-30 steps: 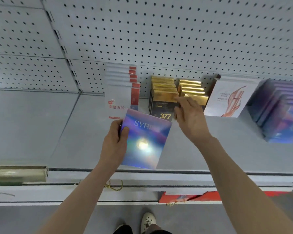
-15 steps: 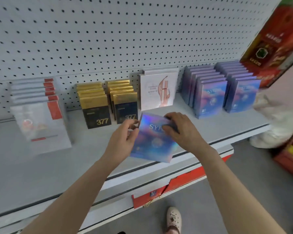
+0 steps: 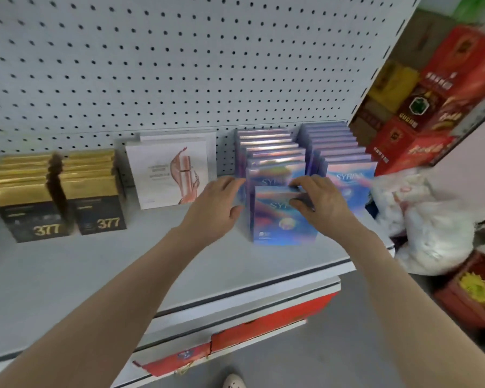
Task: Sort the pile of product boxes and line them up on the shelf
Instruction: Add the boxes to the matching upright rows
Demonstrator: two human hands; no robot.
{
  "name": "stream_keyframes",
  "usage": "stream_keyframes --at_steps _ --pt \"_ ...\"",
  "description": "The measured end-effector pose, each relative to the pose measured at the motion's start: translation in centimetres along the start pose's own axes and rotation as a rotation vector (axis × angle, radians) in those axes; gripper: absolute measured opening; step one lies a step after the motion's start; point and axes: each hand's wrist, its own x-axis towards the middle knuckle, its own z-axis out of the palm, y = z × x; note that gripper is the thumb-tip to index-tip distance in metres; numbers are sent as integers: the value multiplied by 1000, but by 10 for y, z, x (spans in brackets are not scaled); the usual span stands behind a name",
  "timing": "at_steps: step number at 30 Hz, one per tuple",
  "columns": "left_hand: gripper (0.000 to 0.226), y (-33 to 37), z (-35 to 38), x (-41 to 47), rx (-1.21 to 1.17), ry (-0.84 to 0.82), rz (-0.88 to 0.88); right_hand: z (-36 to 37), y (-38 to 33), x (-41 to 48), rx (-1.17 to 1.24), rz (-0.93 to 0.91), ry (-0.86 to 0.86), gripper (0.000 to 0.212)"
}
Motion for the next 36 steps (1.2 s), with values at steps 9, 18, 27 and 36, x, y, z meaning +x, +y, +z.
stream_keyframes --at_steps 9,18,27,36 --pt "57 20 39 34 19 -62 -176 32 38 36 5 -138 -10 55" --pt "53 23 38 34 -32 -40 -199 38 40 30 -175 -188 7 68" --pt "43 7 7 6 173 20 -170 26 16 34 -192 -273 127 47" --pt "35 -41 -30 -99 308 133 -267 62 -81 22 -86 -400 100 36"
